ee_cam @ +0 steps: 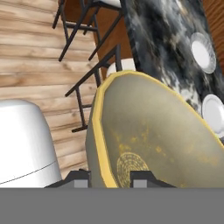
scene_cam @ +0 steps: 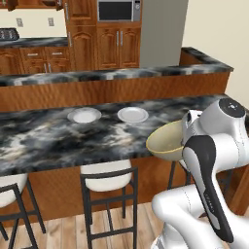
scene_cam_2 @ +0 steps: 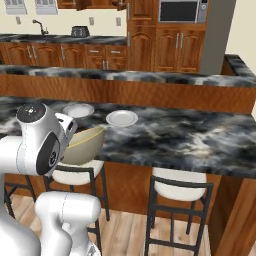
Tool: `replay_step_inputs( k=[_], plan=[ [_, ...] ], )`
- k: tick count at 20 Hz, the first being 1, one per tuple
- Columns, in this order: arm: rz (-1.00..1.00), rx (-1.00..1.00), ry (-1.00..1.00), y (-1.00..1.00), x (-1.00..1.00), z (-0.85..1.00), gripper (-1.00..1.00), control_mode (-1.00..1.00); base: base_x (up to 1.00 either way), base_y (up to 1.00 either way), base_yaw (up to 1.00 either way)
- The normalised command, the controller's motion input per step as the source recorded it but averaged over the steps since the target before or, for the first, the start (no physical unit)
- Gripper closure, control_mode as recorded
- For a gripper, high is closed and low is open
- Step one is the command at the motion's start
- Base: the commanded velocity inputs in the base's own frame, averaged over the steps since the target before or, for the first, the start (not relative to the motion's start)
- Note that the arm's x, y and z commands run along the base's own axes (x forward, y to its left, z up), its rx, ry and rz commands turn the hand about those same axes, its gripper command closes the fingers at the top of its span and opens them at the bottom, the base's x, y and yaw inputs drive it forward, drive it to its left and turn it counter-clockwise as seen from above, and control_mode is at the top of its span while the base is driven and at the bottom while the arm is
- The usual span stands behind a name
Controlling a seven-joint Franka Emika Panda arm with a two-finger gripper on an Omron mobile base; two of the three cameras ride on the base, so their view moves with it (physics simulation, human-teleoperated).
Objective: Move the bowls from the cabinet to the plates on the dining table.
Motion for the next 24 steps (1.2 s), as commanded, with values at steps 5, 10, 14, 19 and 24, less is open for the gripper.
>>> replay_step_inputs(
  k=[5, 10, 14, 19, 24],
  plan=[
    [0.0, 0.0, 0.0, 0.0, 0.0, 0.0, 1.0, 1.0, 0.24, 0.0, 0.09],
    [0.0, 0.0, 0.0, 0.0, 0.0, 0.0, 1.0, 1.0, 0.32, 0.0, 0.07],
    [0.0, 0.0, 0.0, 0.0, 0.0, 0.0, 1.0, 1.0, 0.36, -0.04, 0.05],
    [0.03, 0.02, 0.0, -0.07, 0.29, -0.11, 1.0, -1.0, 0.08, -0.02, 0.01],
    [0.02, 0.02, 0.0, -0.1, 0.39, -0.09, 1.0, -1.0, 0.0, 0.0, 0.0]
  ],
)
